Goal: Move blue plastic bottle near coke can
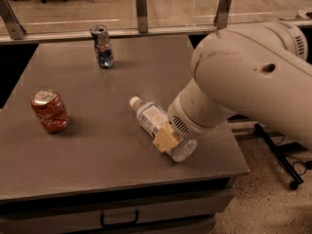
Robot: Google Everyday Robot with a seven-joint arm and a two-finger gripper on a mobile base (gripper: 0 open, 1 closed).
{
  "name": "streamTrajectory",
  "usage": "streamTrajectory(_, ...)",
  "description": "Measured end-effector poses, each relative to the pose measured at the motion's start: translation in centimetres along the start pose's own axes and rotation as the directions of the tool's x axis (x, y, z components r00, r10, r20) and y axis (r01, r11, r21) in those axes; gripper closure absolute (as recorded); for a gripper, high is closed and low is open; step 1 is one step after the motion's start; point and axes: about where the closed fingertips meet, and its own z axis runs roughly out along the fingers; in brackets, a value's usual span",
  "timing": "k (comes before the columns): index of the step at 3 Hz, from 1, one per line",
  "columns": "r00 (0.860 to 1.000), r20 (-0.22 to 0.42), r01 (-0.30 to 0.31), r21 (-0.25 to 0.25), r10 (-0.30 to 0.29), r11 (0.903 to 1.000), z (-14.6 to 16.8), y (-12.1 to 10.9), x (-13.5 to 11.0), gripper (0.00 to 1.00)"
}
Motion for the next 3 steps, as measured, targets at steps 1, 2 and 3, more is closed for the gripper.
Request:
streamTrajectory(1, 0.986, 0.038, 0.163, -0.011, -0.162, 0.9866, 0.1, 1.5, -2.0, 0.87)
streamTrajectory(2, 0.934, 0.073, 0.353, -0.037, -0.350, 0.9348, 0.0, 3.8, -3.8, 1.00)
streamTrajectory(3, 0.891, 0.106, 0.450, -0.065, -0.442, 0.8907, 0.0, 6.3, -5.6, 1.00)
